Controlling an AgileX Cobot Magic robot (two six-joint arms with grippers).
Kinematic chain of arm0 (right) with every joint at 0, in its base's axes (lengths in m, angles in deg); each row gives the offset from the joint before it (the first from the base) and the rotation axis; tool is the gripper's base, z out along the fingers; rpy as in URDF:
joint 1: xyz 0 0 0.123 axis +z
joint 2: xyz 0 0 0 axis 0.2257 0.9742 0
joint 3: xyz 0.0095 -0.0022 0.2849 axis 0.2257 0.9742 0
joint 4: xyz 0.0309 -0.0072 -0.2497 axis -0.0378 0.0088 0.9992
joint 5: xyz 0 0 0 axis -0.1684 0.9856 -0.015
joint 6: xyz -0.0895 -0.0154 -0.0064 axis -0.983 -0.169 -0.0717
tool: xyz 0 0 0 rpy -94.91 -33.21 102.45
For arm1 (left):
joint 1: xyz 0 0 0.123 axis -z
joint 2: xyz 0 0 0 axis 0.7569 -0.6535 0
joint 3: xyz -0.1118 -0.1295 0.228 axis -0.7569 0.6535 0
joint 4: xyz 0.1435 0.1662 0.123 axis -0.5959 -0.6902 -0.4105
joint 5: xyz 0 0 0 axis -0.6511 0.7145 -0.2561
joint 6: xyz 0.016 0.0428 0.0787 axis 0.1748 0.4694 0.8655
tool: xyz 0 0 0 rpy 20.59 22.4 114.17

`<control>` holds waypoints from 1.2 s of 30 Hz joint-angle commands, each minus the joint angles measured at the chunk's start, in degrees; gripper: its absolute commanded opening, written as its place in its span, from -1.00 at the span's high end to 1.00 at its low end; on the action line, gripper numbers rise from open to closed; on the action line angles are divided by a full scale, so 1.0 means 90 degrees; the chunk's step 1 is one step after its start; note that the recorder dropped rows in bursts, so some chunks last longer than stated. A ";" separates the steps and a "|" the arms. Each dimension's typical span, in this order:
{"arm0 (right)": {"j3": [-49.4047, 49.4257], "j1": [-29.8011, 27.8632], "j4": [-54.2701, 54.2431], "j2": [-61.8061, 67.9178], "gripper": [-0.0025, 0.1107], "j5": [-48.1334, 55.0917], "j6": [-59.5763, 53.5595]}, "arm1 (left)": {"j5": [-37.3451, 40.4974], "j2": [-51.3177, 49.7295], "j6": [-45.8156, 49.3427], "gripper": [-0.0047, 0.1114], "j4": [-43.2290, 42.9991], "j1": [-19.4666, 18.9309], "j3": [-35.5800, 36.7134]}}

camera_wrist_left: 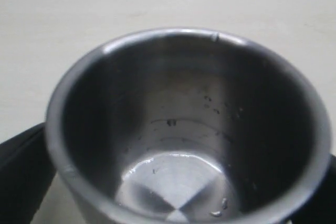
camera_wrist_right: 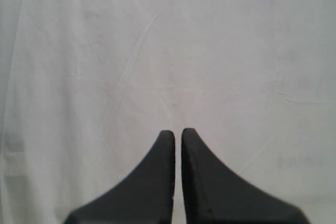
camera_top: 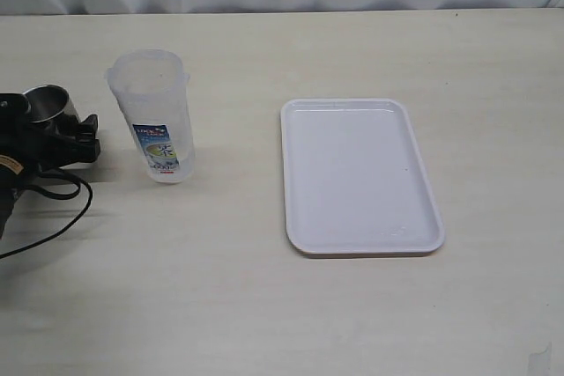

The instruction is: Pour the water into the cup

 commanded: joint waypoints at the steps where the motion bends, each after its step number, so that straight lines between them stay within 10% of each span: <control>1: 0.0021 -0.0026 -0.0029 -0.0028 0.88 0.0024 0.0025 | -0.0046 0.0014 -0.0032 -0.89 -0.0009 -0.0031 -0.0044; 19: 0.0021 -0.0026 -0.0029 -0.0028 0.88 0.0024 0.0025 | -0.0046 0.0014 -0.0032 -0.88 -0.0009 -0.0031 -0.0102; 30: 0.0021 -0.0026 0.0066 -0.0028 0.88 0.0010 0.0025 | -0.0046 0.0014 -0.0048 0.92 -0.0747 -0.0031 -0.0102; 36: 0.0021 -0.0026 0.0466 -0.0028 0.64 -0.0228 0.0040 | -0.0046 0.0014 -0.0515 0.92 -0.0921 -0.0031 -0.0102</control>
